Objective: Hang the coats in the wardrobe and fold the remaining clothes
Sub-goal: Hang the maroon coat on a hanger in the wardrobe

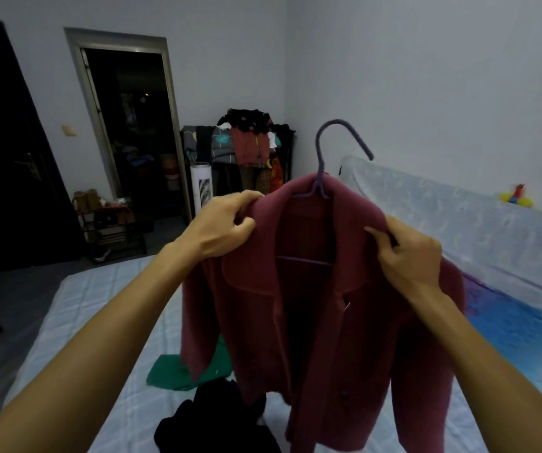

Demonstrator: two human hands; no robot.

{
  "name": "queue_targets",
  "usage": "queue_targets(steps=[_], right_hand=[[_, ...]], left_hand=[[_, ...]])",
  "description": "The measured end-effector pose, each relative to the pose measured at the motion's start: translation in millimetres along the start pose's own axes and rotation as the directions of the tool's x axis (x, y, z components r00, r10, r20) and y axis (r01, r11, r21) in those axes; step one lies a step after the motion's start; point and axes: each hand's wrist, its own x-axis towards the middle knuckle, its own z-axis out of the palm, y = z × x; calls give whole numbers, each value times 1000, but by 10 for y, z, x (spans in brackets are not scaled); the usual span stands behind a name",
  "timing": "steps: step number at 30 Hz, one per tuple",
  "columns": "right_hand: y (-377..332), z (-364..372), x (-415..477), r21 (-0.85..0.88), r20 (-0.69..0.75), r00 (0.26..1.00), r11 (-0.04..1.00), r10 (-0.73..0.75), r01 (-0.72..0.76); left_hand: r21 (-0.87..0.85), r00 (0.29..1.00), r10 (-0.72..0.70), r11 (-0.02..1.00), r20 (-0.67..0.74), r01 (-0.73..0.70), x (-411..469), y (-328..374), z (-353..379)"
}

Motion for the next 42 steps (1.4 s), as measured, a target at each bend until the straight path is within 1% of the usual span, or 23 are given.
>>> queue_targets(steps=[2,3,4,6,8,10,11,12,13,14,15,16,18,19,21,23,26,29,31,34,38,42], right_hand=[[27,-32,52,-1,20,1000,1000,9,-9],[50,-57,73,7,36,999,1000,20,-20],[71,-82,98,19,60,998,999,31,-32],[128,-107,176,26,148,988,999,39,-44],[220,-136,296,45,305,952,998,33,-49],[345,-215,394,40,439,898,998,23,-45],[397,-255,419,35,460,887,997,48,-72],[436,-286,426,39,445,891,992,88,-117],[448,-307,410,49,395,911,988,118,-149],[424,-317,383,69,336,934,987,117,-148],[360,-309,363,83,308,948,990,83,-114],[294,-282,341,93,318,948,994,28,-61],[202,-192,344,89,407,912,996,-54,19],[164,-152,364,81,451,891,997,-49,13],[68,-93,391,117,455,890,992,-23,-35],[-41,-65,390,126,391,920,991,-15,-37],[-245,-72,371,70,331,944,997,-14,-10],[-497,-95,330,70,264,964,997,-33,15],[-684,-99,277,82,237,969,995,-67,49],[-946,-128,191,114,206,973,990,-103,80],[-1234,-274,142,176,156,979,979,-133,105],[-1444,-406,167,302,185,973,950,-139,79]], left_hand=[[-49,996,-9,999,88,14,-9,20,41],[-87,995,-14,996,98,23,-8,28,88],[-113,997,-19,993,78,28,2,45,148],[-135,998,-34,990,-45,28,34,80,285],[-124,983,-41,992,-182,18,80,127,364],[-140,971,-52,990,-233,20,113,160,390],[-156,968,-61,987,-242,23,119,168,395],[-162,965,-69,986,-253,29,124,170,398],[-155,961,-79,987,-266,38,126,166,404],[-143,956,-88,988,-280,49,125,163,407],[-136,952,-97,989,-290,60,122,164,407],[-136,950,-103,989,-294,65,113,178,402],[-139,952,-94,989,-292,55,85,220,375],[-140,953,-87,989,-291,48,67,236,353],[-140,956,-78,989,-284,39,11,266,278],[-150,962,-93,987,-255,55,-60,269,184],[-148,972,-161,980,-173,136,-182,225,31],[-87,975,-210,975,-72,203,-356,160,-117],[-56,972,-229,972,-51,226,-514,134,-216],[-6,973,-187,982,-131,188,-725,151,-364],[-30,968,-136,991,-213,133,-900,299,-618],[87,974,-90,990,-209,110,-1060,414,-949]])
